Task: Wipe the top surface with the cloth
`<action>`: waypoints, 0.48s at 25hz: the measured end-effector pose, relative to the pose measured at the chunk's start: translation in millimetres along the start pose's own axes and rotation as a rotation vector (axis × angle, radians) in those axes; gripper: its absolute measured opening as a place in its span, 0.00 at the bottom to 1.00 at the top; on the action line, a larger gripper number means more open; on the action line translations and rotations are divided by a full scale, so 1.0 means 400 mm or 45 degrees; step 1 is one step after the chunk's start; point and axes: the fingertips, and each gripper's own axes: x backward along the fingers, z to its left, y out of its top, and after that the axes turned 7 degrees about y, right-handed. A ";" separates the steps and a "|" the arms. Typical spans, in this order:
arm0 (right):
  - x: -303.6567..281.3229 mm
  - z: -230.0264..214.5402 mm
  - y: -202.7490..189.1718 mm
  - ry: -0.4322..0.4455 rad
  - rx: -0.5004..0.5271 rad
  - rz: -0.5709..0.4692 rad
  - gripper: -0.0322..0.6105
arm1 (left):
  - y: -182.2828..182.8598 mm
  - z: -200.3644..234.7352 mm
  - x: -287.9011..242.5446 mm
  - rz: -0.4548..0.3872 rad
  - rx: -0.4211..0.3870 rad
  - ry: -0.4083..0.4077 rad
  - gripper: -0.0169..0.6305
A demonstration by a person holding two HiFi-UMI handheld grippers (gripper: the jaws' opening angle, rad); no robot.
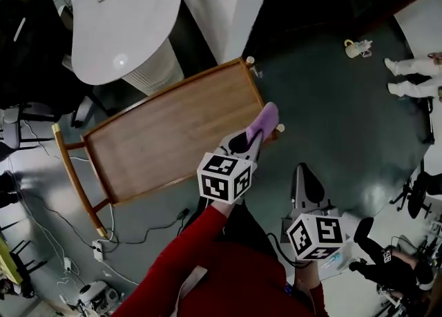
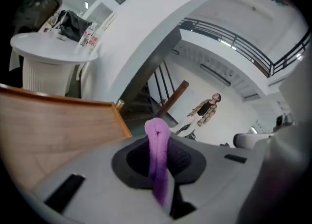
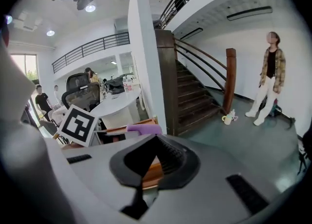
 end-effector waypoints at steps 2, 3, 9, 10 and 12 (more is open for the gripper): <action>0.017 -0.012 -0.004 -0.010 -0.011 -0.006 0.05 | -0.036 -0.003 -0.022 0.066 0.010 0.009 0.09; 0.020 -0.017 -0.003 -0.007 -0.014 -0.007 0.05 | -0.053 0.002 -0.030 0.096 0.006 0.024 0.10; -0.031 0.002 0.008 0.127 0.058 0.053 0.05 | -0.113 0.138 0.014 0.160 -0.034 0.247 0.09; -0.052 0.018 0.012 0.165 0.081 0.070 0.05 | -0.116 0.182 0.044 0.150 -0.017 0.303 0.09; -0.090 0.065 0.020 0.251 0.132 0.104 0.05 | -0.117 0.278 0.131 0.111 0.043 0.435 0.09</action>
